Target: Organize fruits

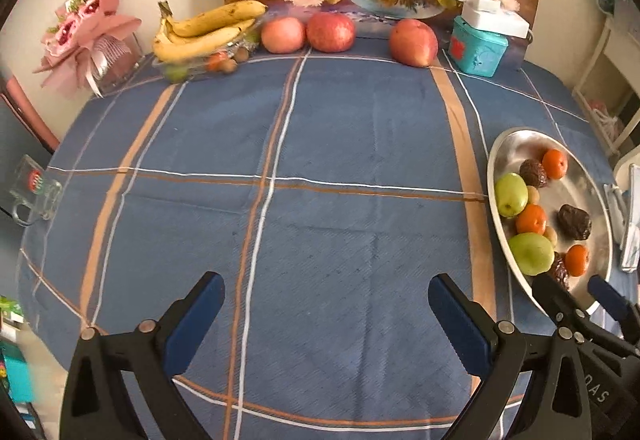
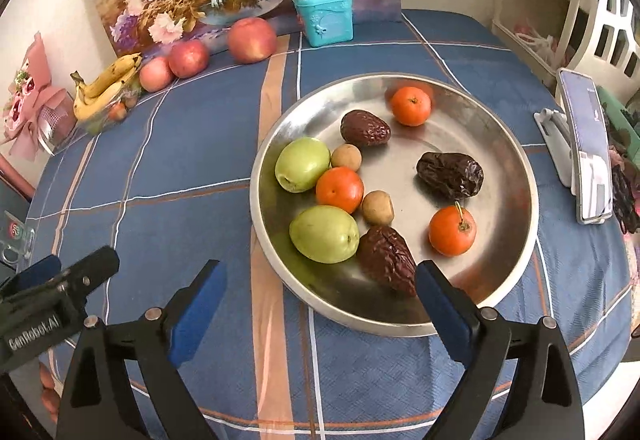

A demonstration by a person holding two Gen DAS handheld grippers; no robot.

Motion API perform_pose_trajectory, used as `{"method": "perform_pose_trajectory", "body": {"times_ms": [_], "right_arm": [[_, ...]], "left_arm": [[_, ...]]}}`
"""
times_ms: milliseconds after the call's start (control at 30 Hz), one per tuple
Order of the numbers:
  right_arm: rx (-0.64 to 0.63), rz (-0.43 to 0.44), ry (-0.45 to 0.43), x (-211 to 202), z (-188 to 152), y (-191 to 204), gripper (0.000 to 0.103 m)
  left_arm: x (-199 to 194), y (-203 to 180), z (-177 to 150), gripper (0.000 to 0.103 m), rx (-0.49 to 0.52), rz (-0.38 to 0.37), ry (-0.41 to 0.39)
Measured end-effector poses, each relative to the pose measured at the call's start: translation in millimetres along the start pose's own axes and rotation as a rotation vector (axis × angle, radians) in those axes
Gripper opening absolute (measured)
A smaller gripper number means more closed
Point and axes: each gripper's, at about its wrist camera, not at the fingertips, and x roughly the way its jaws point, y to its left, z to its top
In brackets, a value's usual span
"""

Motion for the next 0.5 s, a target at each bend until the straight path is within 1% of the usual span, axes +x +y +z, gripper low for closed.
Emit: {"method": "perform_pose_trajectory", "body": {"times_ms": [267, 500], "right_arm": [[-0.004, 0.002, 0.003, 0.3, 0.3, 1.9, 0.095], [-0.003, -0.003, 0.001, -0.7, 0.6, 1.8, 0.095]], "left_arm": [[2.7, 2.1, 0.2, 0.103, -0.005, 0.079, 0.025], [1.7, 2.4, 1.3, 0.103, -0.007, 0.092, 0.034]]}}
